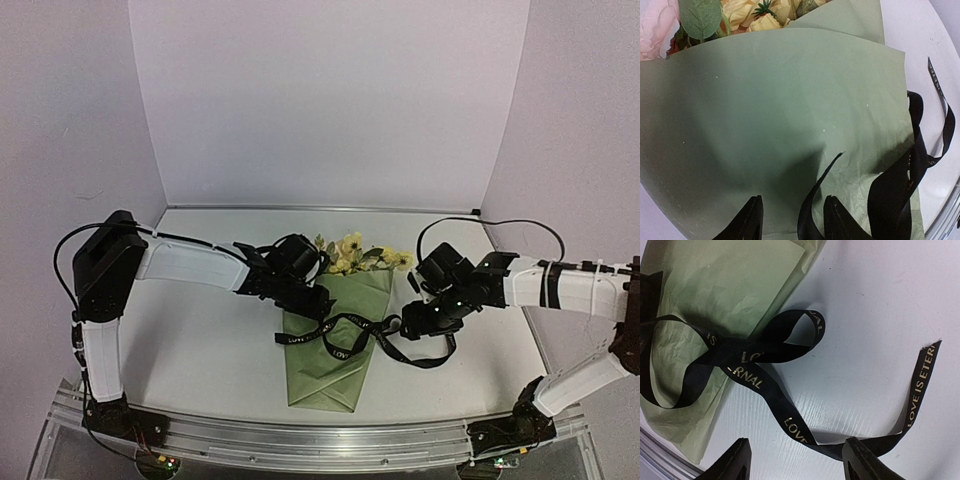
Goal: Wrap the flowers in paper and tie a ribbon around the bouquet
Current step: Cross the ribbon over the folded bouquet, then tie the ribbon around the folded bouquet.
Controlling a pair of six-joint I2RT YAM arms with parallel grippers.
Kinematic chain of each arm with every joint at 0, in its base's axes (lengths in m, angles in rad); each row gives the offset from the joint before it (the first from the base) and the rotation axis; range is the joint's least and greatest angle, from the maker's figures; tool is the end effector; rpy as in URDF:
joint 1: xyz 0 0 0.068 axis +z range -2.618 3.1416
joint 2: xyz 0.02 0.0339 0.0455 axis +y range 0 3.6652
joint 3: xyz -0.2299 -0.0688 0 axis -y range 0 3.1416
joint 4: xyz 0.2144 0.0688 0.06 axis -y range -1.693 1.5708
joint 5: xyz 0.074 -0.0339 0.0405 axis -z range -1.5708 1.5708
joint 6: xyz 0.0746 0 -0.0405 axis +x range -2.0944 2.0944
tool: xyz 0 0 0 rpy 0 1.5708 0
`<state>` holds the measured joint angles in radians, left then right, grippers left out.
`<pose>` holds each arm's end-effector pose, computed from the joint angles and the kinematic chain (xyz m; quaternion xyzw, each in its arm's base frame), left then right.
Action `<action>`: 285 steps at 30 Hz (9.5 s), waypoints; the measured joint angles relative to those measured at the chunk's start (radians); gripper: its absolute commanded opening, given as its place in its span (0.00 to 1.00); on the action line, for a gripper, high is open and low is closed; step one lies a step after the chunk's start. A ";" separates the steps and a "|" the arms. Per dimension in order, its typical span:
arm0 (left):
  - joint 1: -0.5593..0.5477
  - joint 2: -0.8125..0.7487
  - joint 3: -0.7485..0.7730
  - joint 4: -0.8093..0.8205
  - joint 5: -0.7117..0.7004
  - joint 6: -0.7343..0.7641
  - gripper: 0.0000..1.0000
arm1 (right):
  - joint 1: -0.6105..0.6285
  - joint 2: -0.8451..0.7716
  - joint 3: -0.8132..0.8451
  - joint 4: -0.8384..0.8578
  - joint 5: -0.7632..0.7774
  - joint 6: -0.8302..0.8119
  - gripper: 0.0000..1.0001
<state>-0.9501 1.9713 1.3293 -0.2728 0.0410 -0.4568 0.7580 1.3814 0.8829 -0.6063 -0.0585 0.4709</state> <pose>0.2347 -0.3336 0.1272 0.2375 0.9162 -0.2231 0.2331 0.1861 0.1822 0.1568 -0.1458 0.9616 0.1563 0.1722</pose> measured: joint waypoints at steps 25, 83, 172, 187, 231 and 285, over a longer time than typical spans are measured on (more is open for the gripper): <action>0.067 -0.158 -0.016 0.002 -0.239 -0.103 0.00 | -0.025 0.131 -0.081 0.055 -0.082 -0.102 0.67; 0.443 -0.685 -0.757 -0.081 -0.568 -0.528 0.00 | -0.597 0.144 -0.043 -0.045 0.107 0.332 0.00; 0.073 -0.316 -0.648 0.462 -0.114 -1.205 0.00 | -0.092 0.182 -0.089 0.211 -0.067 0.846 0.66; 0.076 -0.388 -0.648 0.435 -0.111 -1.131 0.00 | 0.006 0.232 -0.159 0.572 0.007 1.094 0.66; 0.088 -0.433 -0.649 0.431 -0.089 -1.101 0.00 | 0.148 0.319 -0.335 1.049 0.194 1.388 0.07; 0.770 -0.739 -0.953 0.257 0.262 -0.639 0.00 | -0.369 -0.174 -0.434 0.275 -0.003 0.585 0.00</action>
<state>-0.1801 1.2323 0.3763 -0.0163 0.3028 -1.0954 0.3894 1.2072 0.4488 -0.3312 -0.0615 1.0563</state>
